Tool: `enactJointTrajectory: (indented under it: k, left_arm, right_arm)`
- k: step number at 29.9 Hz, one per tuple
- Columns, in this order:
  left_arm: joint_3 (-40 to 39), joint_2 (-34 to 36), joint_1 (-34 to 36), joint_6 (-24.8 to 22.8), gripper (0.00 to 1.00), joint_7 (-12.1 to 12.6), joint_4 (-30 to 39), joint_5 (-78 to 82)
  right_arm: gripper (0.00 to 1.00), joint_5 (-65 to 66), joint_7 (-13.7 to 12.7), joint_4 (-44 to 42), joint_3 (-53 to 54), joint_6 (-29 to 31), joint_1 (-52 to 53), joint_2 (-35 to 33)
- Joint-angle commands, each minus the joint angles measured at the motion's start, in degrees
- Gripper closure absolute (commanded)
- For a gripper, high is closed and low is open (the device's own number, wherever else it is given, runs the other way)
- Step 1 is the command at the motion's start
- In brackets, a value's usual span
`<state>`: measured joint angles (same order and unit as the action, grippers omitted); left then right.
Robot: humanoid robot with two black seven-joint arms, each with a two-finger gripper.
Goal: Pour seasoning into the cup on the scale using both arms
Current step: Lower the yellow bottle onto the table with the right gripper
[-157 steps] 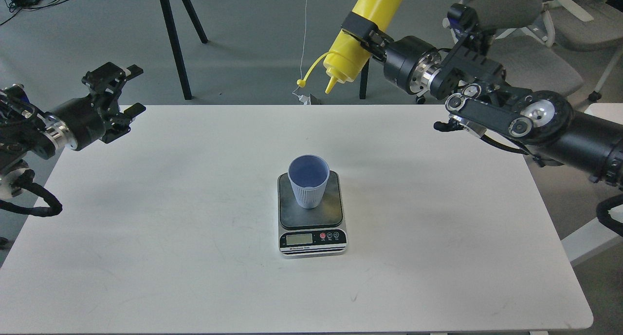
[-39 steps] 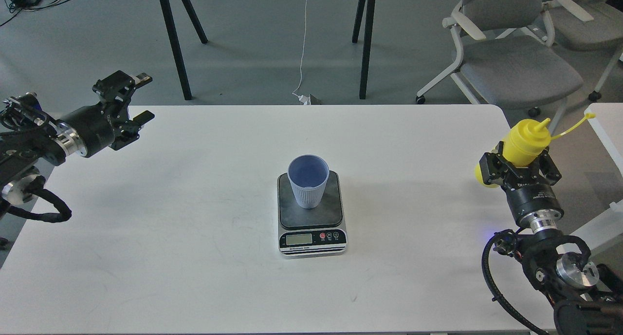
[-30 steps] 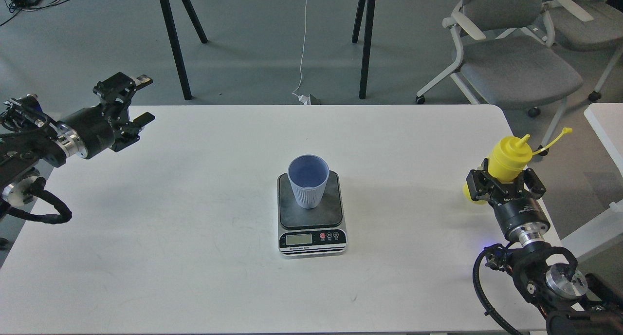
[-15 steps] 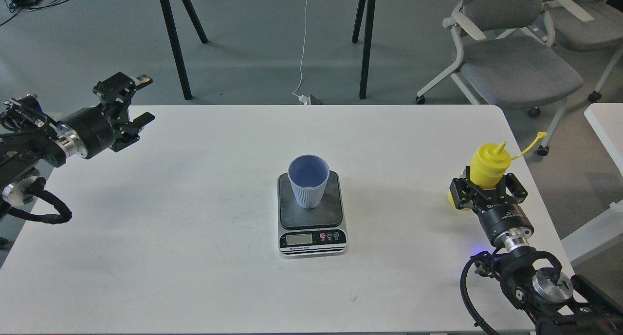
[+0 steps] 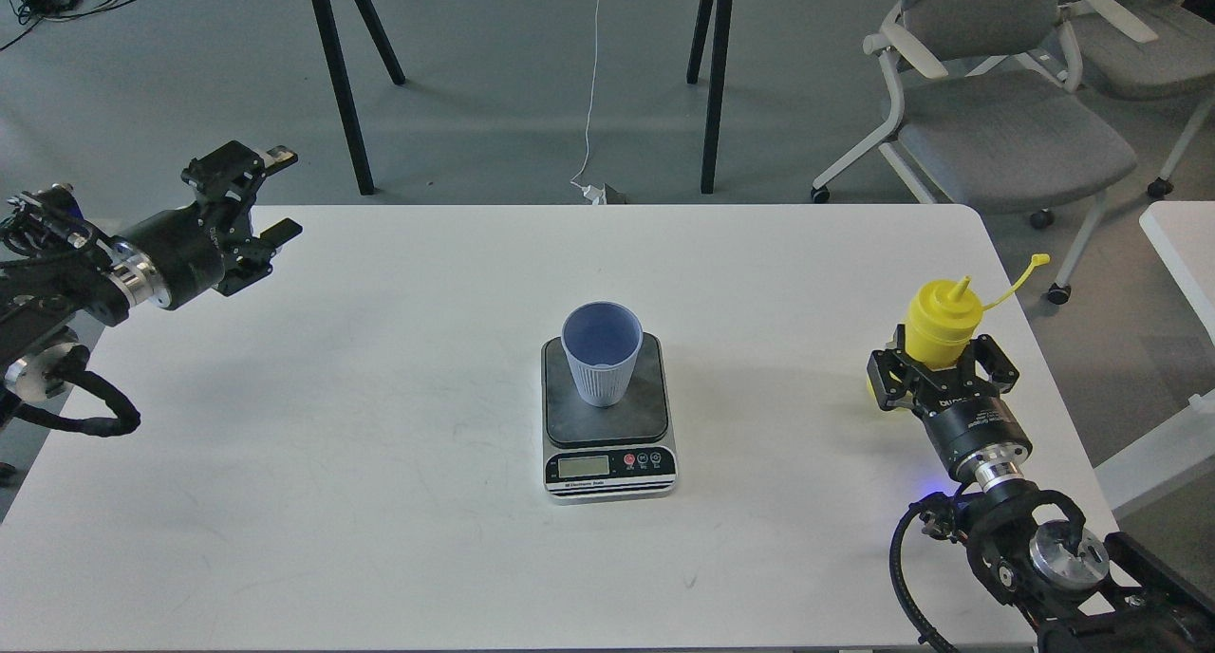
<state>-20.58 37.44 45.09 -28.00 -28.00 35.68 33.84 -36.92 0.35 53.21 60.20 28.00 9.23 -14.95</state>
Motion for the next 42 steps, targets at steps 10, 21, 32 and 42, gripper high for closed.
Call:
enactJointTrajectory:
  k: [10,21,32,42]
  left_arm:
    - [0.0,-0.1,0.0,0.0,0.0,0.0,0.0,0.0]
    - [0.0,-0.1,-0.2,0.0,0.0,0.0,0.0,0.0]
    - [0.0,0.0,-0.2,0.0,0.0,0.0,0.0,0.0]
    - [0.0,0.0,-0.3,0.0,0.0,0.0,0.0,0.0]
  right_arm:
    - [0.06,1.9,0.2,-0.6,0.0,0.0,-0.9,0.0]
    - [0.01,1.9,0.1,-0.2,0.0,0.0,-1.0,0.0]
    - [0.01,2.0,0.1,3.0,0.1,0.0,-4.5,-0.1]
    - [0.01,2.0,0.2,8.4,1.2,0.0,-10.5,-1.4]
